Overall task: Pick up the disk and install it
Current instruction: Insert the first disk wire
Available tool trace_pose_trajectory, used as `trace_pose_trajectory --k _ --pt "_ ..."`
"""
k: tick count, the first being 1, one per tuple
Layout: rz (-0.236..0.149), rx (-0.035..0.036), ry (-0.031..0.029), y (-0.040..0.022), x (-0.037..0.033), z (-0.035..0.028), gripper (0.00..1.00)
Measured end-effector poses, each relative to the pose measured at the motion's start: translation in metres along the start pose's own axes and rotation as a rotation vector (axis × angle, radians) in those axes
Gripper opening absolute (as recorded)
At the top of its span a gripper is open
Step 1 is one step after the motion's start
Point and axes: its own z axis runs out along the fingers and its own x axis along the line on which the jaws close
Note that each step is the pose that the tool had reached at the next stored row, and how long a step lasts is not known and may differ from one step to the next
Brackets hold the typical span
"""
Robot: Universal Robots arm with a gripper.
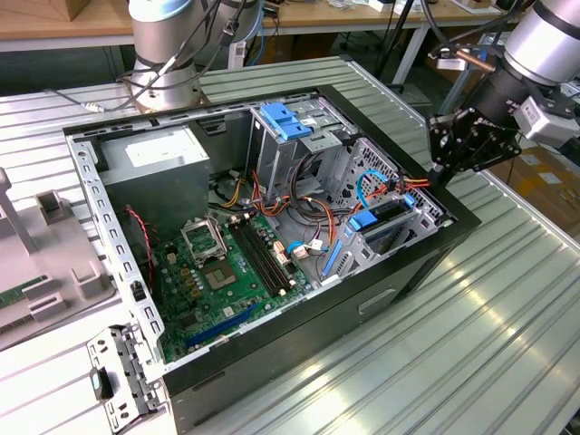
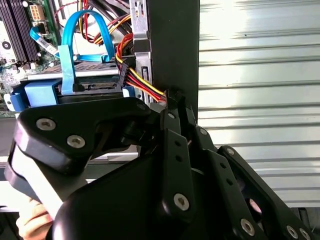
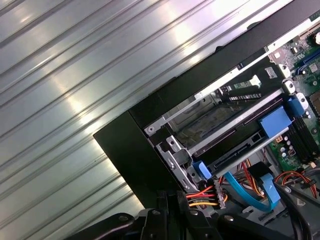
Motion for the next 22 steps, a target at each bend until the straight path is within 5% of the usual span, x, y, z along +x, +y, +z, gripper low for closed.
trace_pose_trajectory --k 6,15,18,22 --pt "-0.001 -0.0002 0.0001 -0.0072 -0.0059 -0.0056 0.17" --pt "-0.001 0.0007 -0.0005 -0.0069 -0.0073 -0.0055 0.17" --pt "-0.001 0.0032 -0.0022 0.0032 -0.0203 -0.0052 0.17" --pt "-0.001 0.0032 -0.0022 0.0052 -0.0230 -0.0051 0.17"
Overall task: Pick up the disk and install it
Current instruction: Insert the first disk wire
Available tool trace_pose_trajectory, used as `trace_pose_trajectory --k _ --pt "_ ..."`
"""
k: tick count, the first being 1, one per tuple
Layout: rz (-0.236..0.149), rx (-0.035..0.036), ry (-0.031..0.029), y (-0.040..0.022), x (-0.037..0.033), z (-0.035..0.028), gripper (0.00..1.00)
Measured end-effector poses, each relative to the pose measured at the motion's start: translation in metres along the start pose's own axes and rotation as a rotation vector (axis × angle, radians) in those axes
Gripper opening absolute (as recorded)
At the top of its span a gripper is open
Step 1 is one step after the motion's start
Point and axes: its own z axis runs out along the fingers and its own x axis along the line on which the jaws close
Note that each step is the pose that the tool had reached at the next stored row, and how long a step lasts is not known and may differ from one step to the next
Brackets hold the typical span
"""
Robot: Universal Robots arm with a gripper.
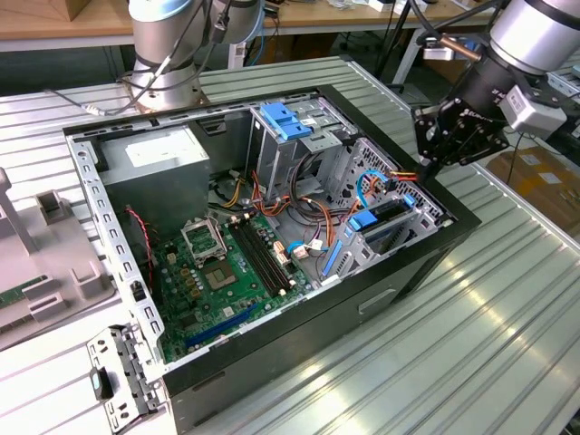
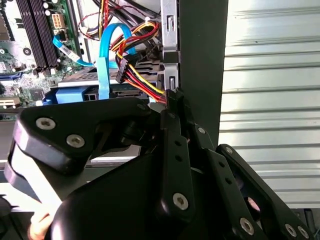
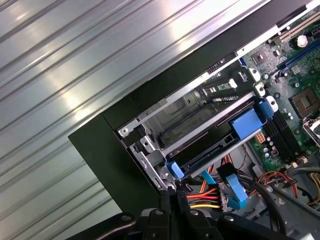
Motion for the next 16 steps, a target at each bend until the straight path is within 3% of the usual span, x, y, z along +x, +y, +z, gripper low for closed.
trace_pose_trajectory --k 16 --pt "0.000 0.0001 -0.0001 0.0076 -0.0104 0.0003 0.17"
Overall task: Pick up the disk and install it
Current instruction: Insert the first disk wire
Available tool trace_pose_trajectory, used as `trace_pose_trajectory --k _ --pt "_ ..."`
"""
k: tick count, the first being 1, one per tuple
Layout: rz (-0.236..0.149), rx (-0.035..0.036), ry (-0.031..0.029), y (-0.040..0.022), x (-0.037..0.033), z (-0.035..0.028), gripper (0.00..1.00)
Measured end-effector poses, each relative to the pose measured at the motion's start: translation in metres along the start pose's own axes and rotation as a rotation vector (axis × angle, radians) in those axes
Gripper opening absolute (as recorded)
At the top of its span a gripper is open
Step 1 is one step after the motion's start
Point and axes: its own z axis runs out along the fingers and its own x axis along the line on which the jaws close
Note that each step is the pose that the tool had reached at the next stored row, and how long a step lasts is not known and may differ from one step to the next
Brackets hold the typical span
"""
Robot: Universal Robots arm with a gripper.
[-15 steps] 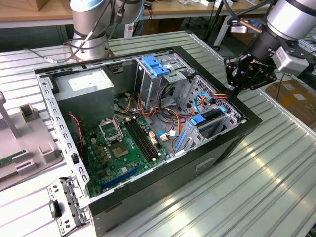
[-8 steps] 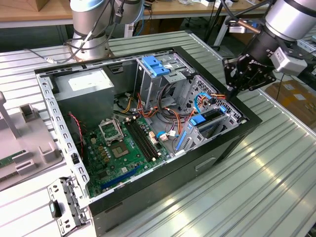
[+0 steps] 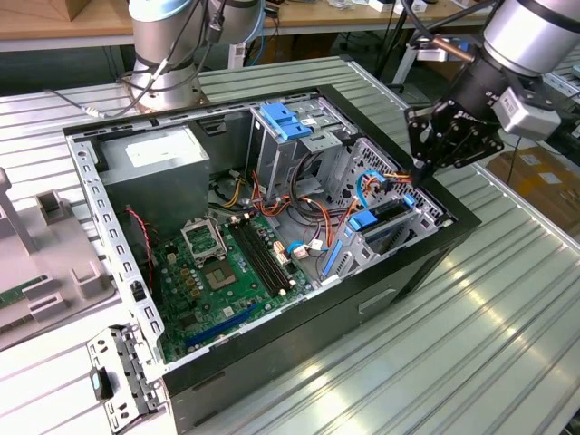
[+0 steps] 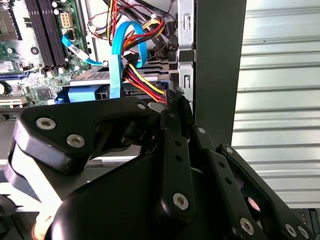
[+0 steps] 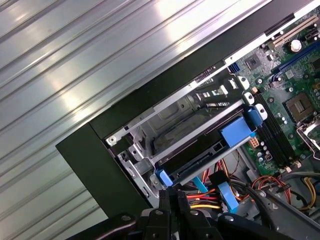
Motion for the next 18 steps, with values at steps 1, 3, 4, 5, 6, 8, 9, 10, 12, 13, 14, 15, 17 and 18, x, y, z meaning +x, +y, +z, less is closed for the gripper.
trace_pose_trajectory --k 1,3,4,5,6,8,9,10,12,13,14,15,17,18 --pt "0.000 0.0000 0.0000 0.0004 -0.0007 0.0000 0.17" --pt "0.000 0.0000 0.0000 0.0013 -0.0018 0.0001 0.17" --pt "0.000 0.0000 0.0000 0.0017 -0.0024 0.0001 0.17" --pt "0.000 0.0000 0.0000 0.0021 -0.0030 0.0001 0.17" --pt "0.000 0.0000 0.0000 0.0026 -0.0038 0.0001 0.17" --pt "0.000 0.0001 0.0000 0.0036 -0.0051 0.0002 0.17" --pt "0.000 0.0001 0.0000 0.0041 -0.0058 0.0002 0.17" --pt "0.000 0.0001 0.0000 0.0050 -0.0070 0.0002 0.17" --pt "0.000 0.0002 -0.0001 0.0062 -0.0088 0.0003 0.17" --pt "0.000 0.0001 -0.0001 0.0067 -0.0094 0.0003 0.17" --pt "0.000 0.0002 -0.0002 0.0072 -0.0101 0.0004 0.17" --pt "0.000 0.0002 -0.0001 0.0075 -0.0106 0.0003 0.17" --pt "0.000 0.0002 -0.0002 0.0084 -0.0119 0.0004 0.17" --pt "0.000 0.0003 -0.0002 0.0089 -0.0125 0.0004 0.17"
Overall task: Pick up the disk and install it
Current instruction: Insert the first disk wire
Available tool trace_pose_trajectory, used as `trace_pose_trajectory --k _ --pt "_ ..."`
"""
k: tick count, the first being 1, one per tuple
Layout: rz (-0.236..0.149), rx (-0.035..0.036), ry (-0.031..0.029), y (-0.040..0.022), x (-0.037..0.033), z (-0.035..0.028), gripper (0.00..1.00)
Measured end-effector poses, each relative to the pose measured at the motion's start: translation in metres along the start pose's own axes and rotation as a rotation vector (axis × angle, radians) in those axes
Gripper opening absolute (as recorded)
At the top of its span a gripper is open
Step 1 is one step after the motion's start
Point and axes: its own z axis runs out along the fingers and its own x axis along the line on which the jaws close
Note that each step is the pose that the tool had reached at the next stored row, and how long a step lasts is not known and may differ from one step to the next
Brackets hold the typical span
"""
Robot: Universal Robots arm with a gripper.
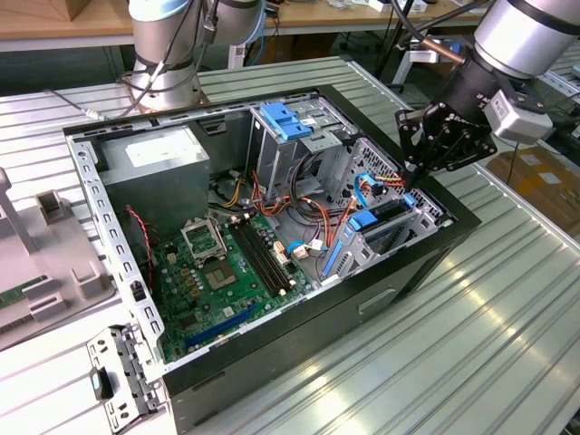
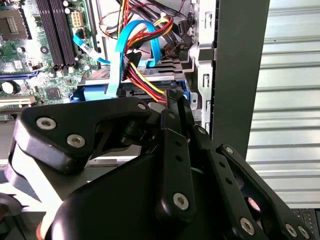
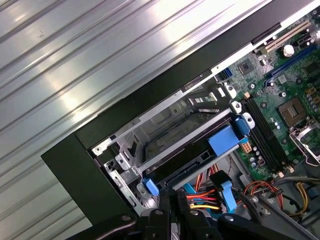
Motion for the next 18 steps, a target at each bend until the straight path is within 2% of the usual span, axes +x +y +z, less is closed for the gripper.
trace_pose_trajectory --k 7,18 --pt "0.000 0.0002 -0.0001 0.0041 -0.0049 0.0004 0.17" --pt "0.000 0.0016 -0.0010 0.0162 -0.0093 0.0042 0.17"
